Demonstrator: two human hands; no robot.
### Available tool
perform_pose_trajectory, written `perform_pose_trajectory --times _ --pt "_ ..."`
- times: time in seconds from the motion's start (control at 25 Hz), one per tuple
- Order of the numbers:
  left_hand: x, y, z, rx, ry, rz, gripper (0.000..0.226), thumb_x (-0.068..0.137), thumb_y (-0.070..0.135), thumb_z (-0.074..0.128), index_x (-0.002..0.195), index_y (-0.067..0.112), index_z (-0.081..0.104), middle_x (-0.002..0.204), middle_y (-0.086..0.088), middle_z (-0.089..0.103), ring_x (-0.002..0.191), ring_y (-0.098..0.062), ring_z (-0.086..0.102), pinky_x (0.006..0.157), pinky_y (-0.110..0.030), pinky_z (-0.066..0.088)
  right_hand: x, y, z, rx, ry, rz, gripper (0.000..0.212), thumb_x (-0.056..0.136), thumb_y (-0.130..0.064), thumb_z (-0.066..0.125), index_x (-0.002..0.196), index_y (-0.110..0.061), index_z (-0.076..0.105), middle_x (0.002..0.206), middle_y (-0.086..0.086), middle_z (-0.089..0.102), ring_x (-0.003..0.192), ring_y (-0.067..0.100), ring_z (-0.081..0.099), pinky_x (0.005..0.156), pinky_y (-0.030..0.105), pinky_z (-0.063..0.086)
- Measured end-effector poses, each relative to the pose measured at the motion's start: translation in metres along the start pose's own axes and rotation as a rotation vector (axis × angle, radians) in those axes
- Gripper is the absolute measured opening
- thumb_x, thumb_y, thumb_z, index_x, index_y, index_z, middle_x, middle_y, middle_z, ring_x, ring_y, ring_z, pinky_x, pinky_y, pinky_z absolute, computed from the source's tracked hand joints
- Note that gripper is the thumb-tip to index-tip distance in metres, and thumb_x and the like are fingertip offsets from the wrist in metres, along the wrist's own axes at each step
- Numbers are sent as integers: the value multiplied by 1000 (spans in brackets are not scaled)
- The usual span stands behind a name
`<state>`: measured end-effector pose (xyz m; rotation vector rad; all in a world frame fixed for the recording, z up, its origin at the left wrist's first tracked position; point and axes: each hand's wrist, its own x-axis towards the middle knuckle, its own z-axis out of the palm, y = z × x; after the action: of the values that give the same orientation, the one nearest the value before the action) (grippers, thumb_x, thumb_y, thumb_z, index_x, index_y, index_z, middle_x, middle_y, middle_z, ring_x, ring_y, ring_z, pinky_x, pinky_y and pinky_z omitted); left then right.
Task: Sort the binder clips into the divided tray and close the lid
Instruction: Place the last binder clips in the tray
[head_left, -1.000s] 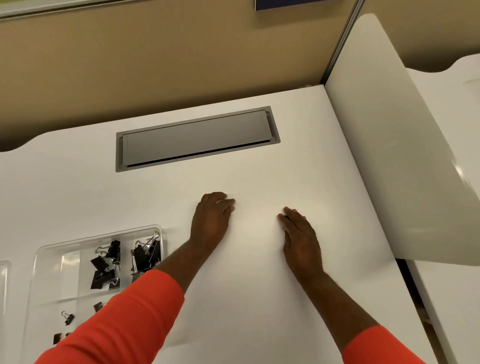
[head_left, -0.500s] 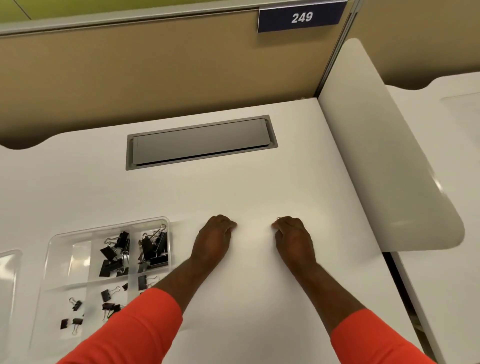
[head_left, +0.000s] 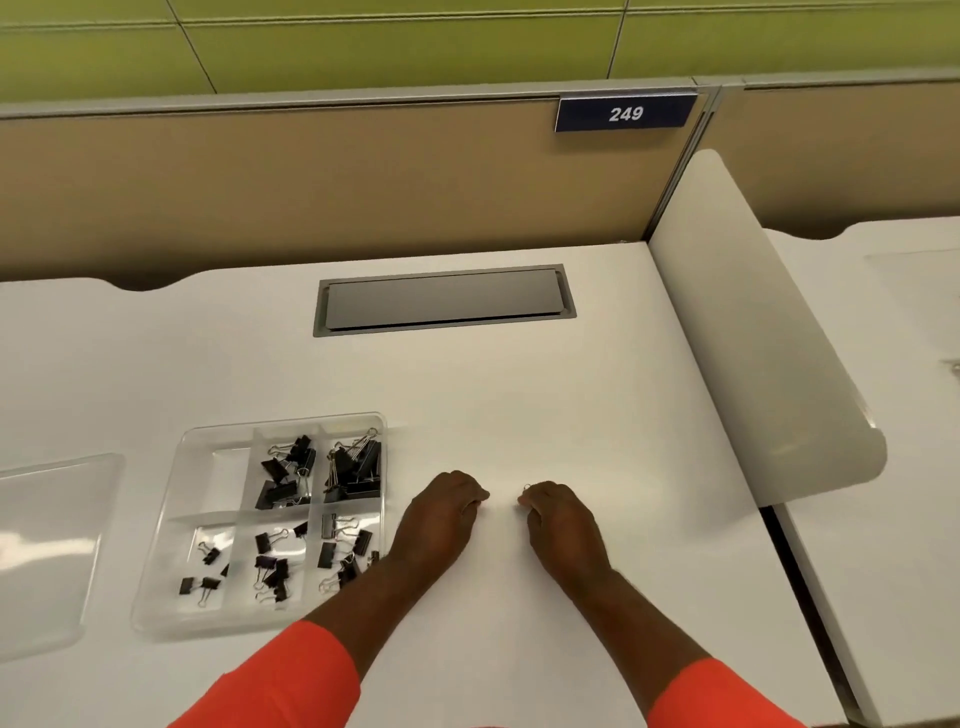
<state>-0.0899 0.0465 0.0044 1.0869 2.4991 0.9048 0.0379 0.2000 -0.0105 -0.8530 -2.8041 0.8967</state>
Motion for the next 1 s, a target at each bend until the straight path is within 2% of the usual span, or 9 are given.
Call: perform_pose_trajectory --times 0.16,0.36,0.48,0.56,0.72,0.84,1.0 --pt "-23 -9 -21 -26 51 55 21 84 5 68 95 22 73 99 12 67 98 -2 56 81 -18 46 -15 -33 19 75 92 -54 31 82 3 62 100 -19 75 109 -8 72 105 12 67 87 22 51" --pt "-45 -32 -56 -31 66 136 20 84 4 69 95 21 74 103 8 68 101 -4 58 83 -17 46 -21 -82 38 88 220 -113 33 81 4 67 101 -21 74 107 -10 72 102 7 66 86 20 52" --pt "-61 -59 -87 -54 54 140 20 85 5 67 97 20 75 107 7 67 105 -2 56 88 -4 37 -25 -121 57 96 266 -119 32 82 5 67 101 -20 75 106 -8 72 101 9 67 86 22 53" --pt "-73 -81 -113 -63 51 140 19 87 7 67 99 19 75 109 8 67 105 0 56 87 -2 35 -28 -152 70 110 287 -131 33 83 7 67 101 -19 74 107 -8 71 102 8 66 87 19 51" --pt "-99 -129 -154 -88 82 144 16 88 9 67 98 20 75 105 11 66 101 0 57 84 -10 42 -39 -206 99 151 292 -161 37 83 11 62 104 -18 72 109 -7 69 104 7 63 89 20 50" --pt "-123 -172 -178 -103 108 69 19 90 14 65 104 25 72 105 16 64 100 7 53 84 -7 39 -52 -247 125 159 280 -201 35 84 9 62 106 -17 73 109 -4 70 103 9 64 91 20 50" --pt "-154 -211 -201 -144 135 23 24 91 15 66 111 29 69 106 17 64 99 3 57 84 -16 46 -68 -289 154 194 221 -287 31 86 5 65 108 -17 72 108 -5 70 104 6 63 92 15 48"
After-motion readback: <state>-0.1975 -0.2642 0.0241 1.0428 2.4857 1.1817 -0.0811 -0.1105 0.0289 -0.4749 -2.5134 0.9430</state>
